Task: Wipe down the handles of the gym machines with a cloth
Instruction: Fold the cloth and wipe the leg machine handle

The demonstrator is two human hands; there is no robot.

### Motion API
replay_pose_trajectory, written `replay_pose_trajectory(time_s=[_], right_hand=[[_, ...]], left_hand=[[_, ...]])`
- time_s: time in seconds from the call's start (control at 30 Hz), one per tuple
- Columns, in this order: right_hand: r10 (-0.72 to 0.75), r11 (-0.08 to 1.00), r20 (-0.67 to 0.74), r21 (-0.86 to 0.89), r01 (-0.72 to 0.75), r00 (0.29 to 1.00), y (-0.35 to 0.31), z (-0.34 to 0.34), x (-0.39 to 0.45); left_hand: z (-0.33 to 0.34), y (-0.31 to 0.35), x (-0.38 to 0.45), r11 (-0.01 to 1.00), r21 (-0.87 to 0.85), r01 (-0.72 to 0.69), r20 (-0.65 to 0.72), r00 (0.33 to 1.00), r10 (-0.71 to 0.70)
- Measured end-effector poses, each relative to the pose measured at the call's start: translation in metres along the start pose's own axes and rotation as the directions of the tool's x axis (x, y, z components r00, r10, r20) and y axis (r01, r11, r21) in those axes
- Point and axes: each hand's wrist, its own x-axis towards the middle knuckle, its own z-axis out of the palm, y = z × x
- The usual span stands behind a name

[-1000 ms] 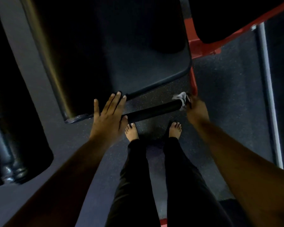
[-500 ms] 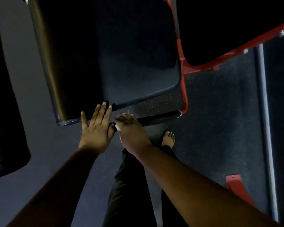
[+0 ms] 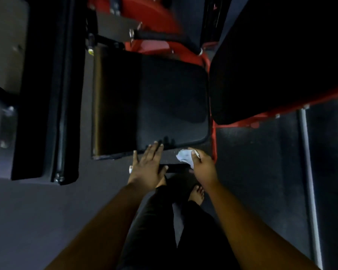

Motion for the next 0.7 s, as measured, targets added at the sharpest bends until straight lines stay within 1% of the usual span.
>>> replay_pose_trajectory(time_s=[0.07,0.1,0.17,0.23,0.3,0.4,0.47,0.57,0.63,0.7], right_hand=[[0.060,0.989,0.040,0.136,-0.065,0.997,-0.032,-0.007,0.004],[0.046,0.983,0.044,0.178,-0.053,0.998,-0.044,-0.009,0.007],[-0.009,0.978,0.043,0.208,0.000,0.999,-0.073,-0.013,0.021],[-0.008,0.973,0.054,0.231,-0.005,0.999,-0.098,-0.015,0.043],[-0.007,0.977,0.019,0.215,0.003,1.000,-0.120,-0.017,0.066],[-0.055,0.977,0.024,0.207,0.049,0.998,-0.157,-0.017,0.095],[-0.093,0.979,-0.011,0.180,0.093,0.996,-0.180,-0.014,0.116],[-0.157,0.981,-0.088,0.102,0.166,0.984,-0.207,-0.007,0.149],[-0.177,0.982,-0.092,0.046,0.182,0.980,-0.221,0.000,0.177],[-0.209,0.978,-0.097,-0.031,0.207,0.973,-0.234,0.006,0.205]], left_hand=[[-0.018,0.015,0.009,1.000,-0.004,-0.023,-0.007,1.000,0.023],[-0.028,0.020,0.014,0.999,-0.006,-0.032,-0.010,0.999,0.032],[-0.049,0.024,0.029,0.999,-0.022,-0.048,-0.043,0.998,0.047],[-0.072,0.023,0.051,0.998,-0.026,-0.050,-0.070,0.996,0.048],[-0.093,0.017,0.074,0.999,-0.032,-0.040,-0.097,0.995,0.036],[-0.124,0.005,0.108,0.997,-0.071,-0.010,-0.133,0.991,0.001],[-0.144,-0.004,0.130,0.995,-0.096,0.000,-0.161,0.987,-0.016],[-0.167,-0.021,0.167,0.995,-0.094,0.031,-0.233,0.971,-0.053],[-0.178,-0.033,0.191,0.992,-0.109,0.067,-0.263,0.960,-0.093],[-0.183,-0.043,0.217,0.978,-0.170,0.120,-0.289,0.943,-0.166]])
